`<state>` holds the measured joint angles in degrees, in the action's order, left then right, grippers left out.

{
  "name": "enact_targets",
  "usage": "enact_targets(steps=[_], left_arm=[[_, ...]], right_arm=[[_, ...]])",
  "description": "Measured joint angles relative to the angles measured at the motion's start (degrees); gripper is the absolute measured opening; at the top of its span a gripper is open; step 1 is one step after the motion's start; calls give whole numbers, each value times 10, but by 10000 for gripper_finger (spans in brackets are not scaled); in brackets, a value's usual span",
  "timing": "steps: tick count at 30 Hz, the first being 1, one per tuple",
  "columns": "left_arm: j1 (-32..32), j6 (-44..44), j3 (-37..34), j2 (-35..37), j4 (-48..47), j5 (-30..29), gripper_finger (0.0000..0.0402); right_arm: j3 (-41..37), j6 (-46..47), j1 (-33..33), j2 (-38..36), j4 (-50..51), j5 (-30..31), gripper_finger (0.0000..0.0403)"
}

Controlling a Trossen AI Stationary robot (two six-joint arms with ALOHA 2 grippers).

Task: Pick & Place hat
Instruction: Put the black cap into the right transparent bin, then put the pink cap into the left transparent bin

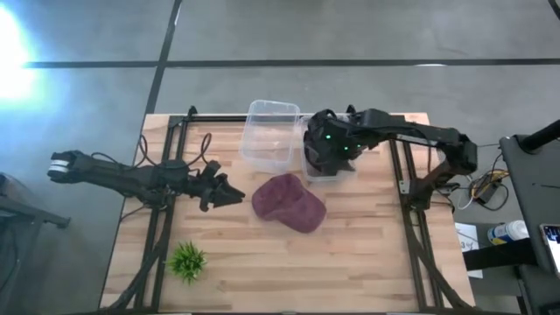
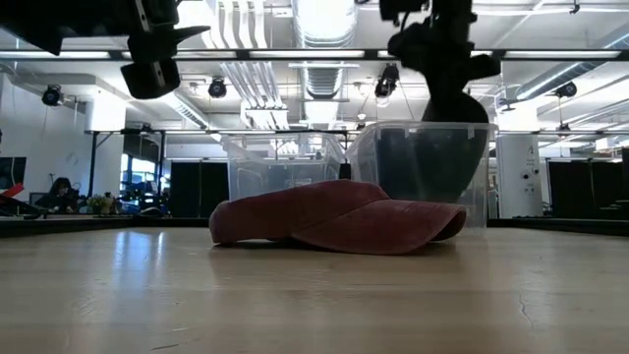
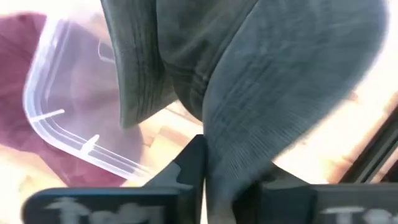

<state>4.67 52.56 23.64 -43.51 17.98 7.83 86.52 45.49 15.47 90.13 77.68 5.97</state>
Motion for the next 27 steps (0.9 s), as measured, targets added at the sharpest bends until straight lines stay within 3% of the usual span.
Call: enact_targets(steps=[8,13,21,27], left_arm=[[0,0,0,0,0,-14,190],[0,17,0,0,0,-14,190],[0,-33,0,0,22,-26,190],[0,-41,0,0,60,-41,190]], right_arm=[[0,28,-6,-56,3,30,138],[0,44,-47,-85,-31,57,180],[0,167,-172,-106,-40,16,194],[-17,325,-292,-104,-44,13,194]])
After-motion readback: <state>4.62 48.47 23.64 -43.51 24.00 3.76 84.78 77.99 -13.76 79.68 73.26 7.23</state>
